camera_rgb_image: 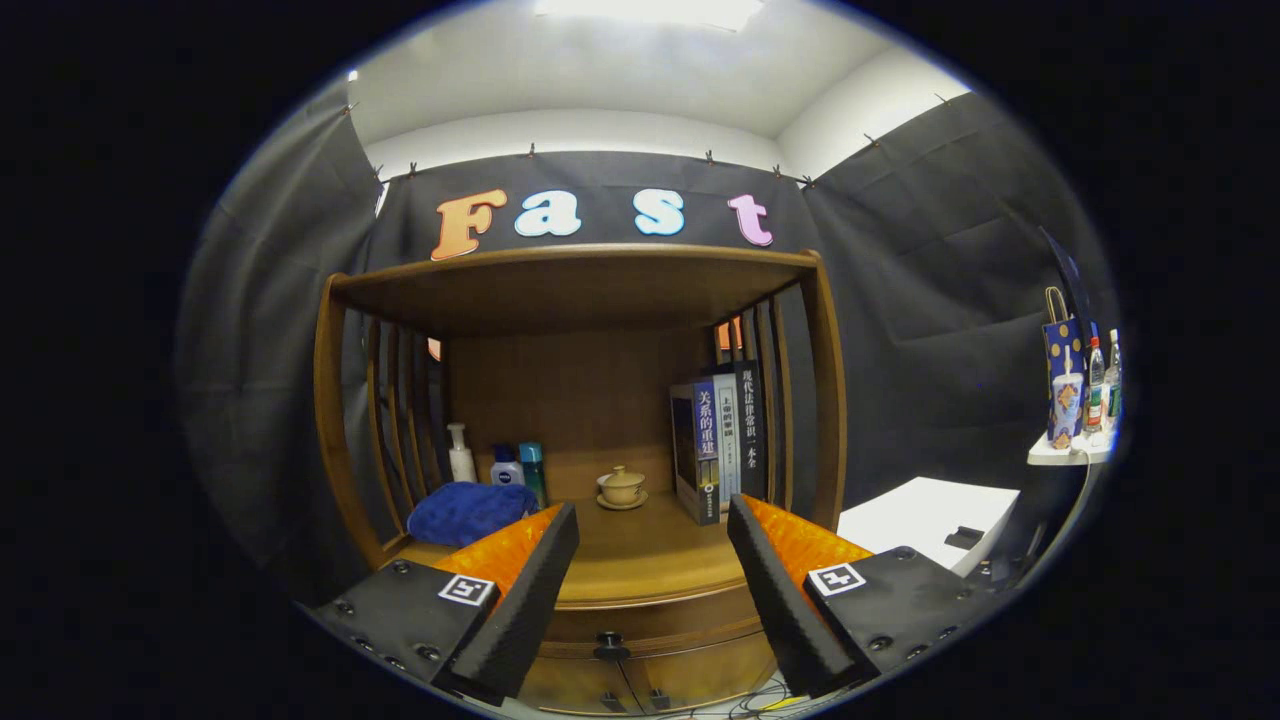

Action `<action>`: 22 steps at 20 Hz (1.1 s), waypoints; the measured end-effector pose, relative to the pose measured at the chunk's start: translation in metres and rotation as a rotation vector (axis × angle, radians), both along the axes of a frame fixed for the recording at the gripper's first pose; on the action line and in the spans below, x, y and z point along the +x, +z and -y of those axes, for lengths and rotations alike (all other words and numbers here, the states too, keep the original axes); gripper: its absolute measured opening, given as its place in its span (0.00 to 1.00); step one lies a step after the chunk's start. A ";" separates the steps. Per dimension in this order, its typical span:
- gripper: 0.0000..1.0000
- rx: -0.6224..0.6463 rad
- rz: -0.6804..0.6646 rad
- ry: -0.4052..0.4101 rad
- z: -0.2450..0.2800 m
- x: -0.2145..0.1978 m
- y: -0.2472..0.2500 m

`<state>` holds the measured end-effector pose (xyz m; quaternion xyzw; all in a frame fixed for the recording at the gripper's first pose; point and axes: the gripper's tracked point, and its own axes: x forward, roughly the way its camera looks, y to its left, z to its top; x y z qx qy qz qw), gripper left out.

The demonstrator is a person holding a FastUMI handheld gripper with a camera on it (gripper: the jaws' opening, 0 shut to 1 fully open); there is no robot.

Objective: Pull open the drawer, take out the items inside it, and place them on the countertop above the cabinet.

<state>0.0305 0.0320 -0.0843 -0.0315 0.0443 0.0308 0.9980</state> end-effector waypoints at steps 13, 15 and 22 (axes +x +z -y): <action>0.98 -0.096 -0.182 0.103 -0.019 0.028 -0.173; 0.98 -0.086 -0.217 0.098 -0.015 0.034 -0.198; 0.92 -0.035 -0.332 0.099 -0.008 0.034 -0.254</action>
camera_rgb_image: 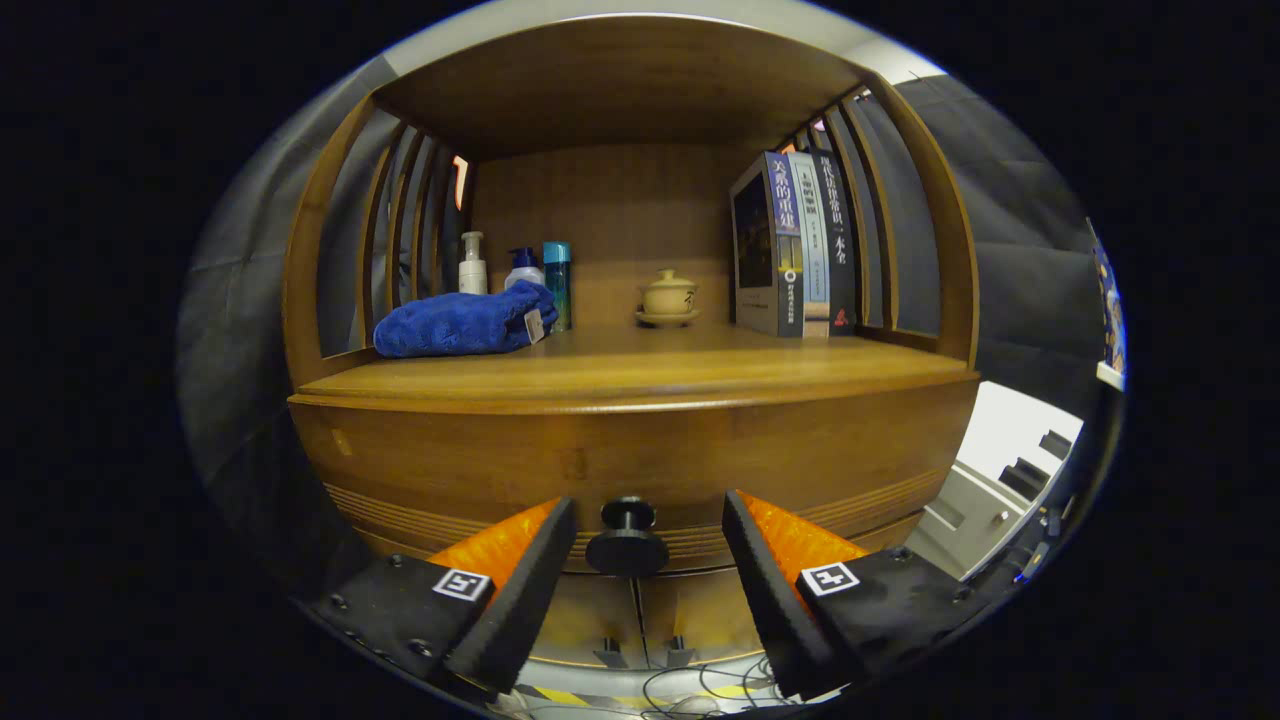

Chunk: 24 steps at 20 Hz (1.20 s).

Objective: Pull open the drawer, take out the items inside it, and place them on the countertop above the cabinet.

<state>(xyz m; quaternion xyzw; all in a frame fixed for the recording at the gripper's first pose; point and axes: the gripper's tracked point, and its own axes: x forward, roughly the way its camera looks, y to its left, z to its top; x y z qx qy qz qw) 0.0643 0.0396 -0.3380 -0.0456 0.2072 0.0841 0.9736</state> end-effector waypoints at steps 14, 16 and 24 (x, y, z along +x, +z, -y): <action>0.36 0.029 -0.042 -0.008 -0.005 -0.010 -0.006; 0.36 0.023 -0.038 -0.004 -0.002 -0.023 -0.003; 0.36 0.018 -0.045 0.011 0.013 -0.090 0.013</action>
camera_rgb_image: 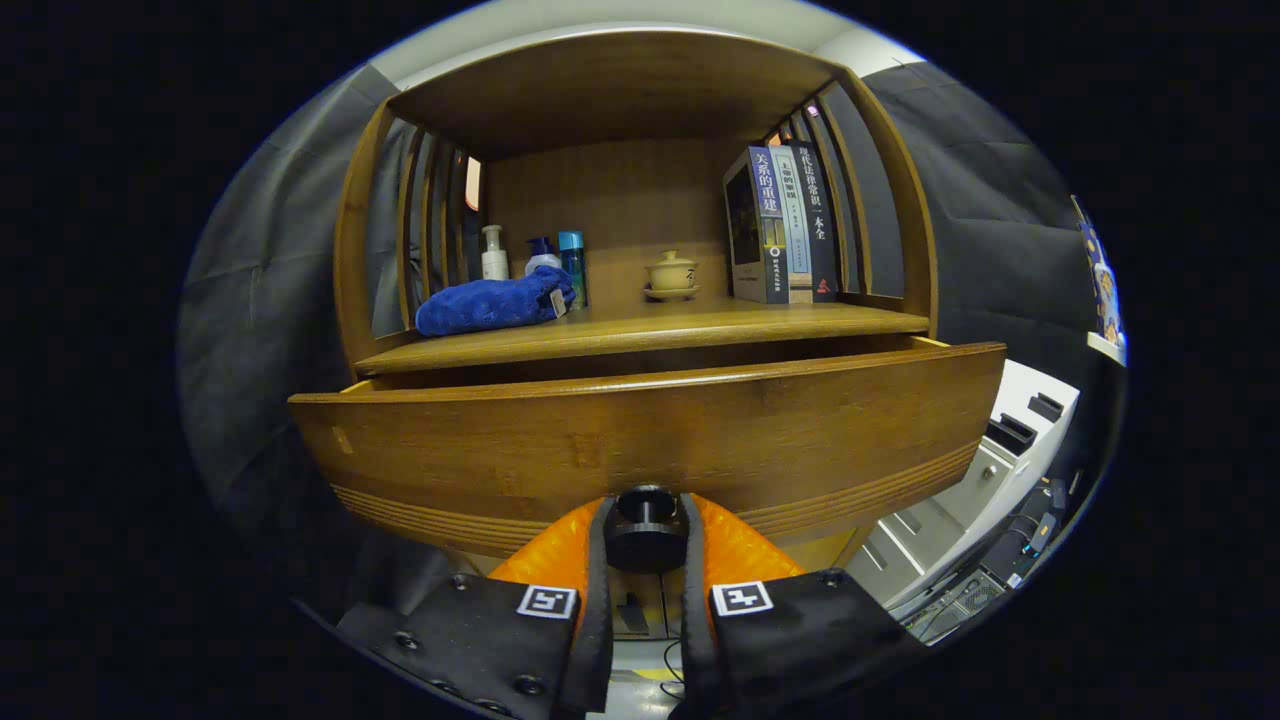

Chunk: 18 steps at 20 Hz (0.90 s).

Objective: Pull open the drawer, take out the items inside it, and place them on the countertop above the cabinet.

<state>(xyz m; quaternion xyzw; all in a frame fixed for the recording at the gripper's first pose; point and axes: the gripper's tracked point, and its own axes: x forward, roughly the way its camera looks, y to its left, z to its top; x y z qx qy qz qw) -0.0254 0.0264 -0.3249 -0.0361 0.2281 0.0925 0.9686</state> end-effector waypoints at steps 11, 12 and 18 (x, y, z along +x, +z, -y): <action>0.36 0.009 -0.041 -0.028 0.015 -0.072 0.007; 0.36 0.008 -0.045 -0.026 0.016 -0.076 0.007; 0.36 -0.003 -0.080 -0.036 0.020 -0.097 0.008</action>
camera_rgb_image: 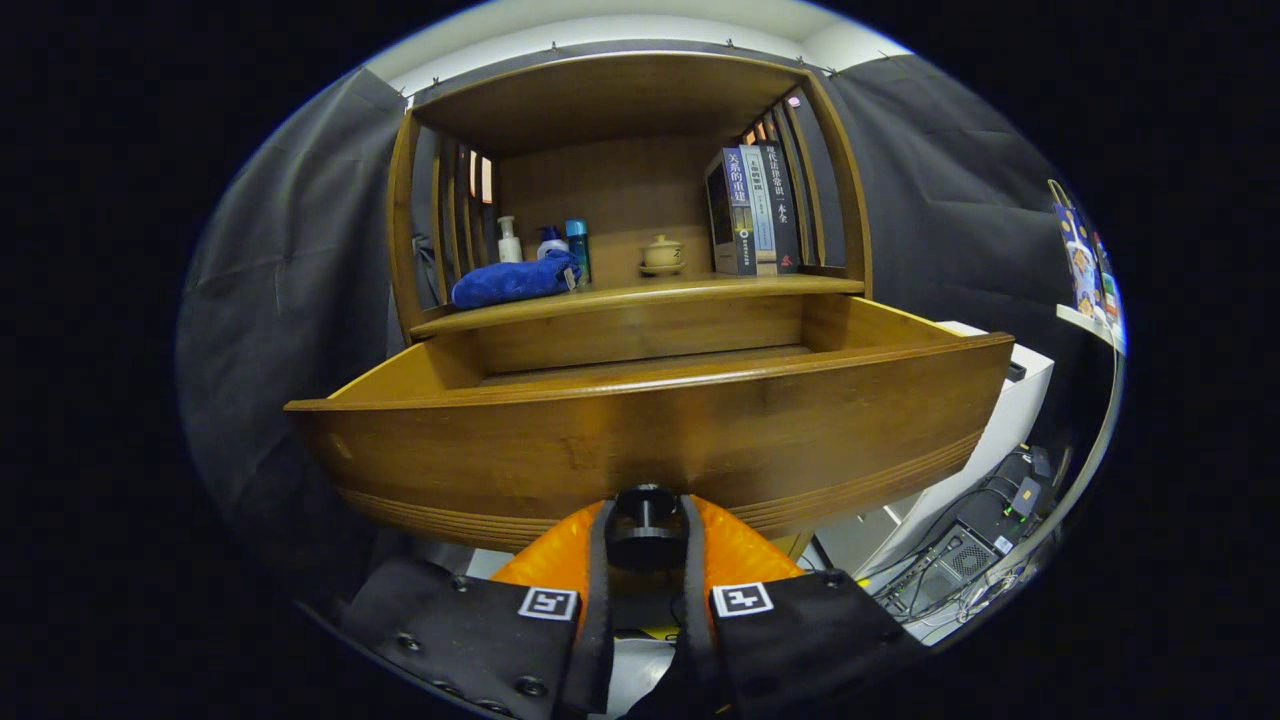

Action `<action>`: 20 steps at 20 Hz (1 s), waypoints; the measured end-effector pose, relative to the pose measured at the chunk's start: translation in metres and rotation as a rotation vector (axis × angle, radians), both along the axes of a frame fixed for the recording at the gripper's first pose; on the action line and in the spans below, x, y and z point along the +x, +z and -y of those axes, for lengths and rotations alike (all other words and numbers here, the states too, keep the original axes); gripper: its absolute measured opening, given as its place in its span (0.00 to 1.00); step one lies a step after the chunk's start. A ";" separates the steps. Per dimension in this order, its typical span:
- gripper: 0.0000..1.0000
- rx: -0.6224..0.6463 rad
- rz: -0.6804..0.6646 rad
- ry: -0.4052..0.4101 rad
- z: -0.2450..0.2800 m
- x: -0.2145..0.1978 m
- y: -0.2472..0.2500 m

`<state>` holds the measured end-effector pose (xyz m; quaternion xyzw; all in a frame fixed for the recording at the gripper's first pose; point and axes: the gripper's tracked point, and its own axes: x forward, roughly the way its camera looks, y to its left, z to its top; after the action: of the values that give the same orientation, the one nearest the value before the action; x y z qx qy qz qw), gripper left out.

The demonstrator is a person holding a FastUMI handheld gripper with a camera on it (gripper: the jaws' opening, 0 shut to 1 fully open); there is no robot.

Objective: Pull open the drawer, take out the items inside it, and place them on the countertop above the cabinet.

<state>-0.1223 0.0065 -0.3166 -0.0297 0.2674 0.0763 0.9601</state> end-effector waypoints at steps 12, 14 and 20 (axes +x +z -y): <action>0.83 -0.021 0.037 -0.001 -0.019 0.016 0.071; 0.87 0.018 0.055 -0.004 -0.025 0.022 0.085; 0.99 0.044 0.052 0.000 -0.039 0.067 0.107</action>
<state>-0.0556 0.0454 -0.2100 -0.0105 0.2403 0.0816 0.9672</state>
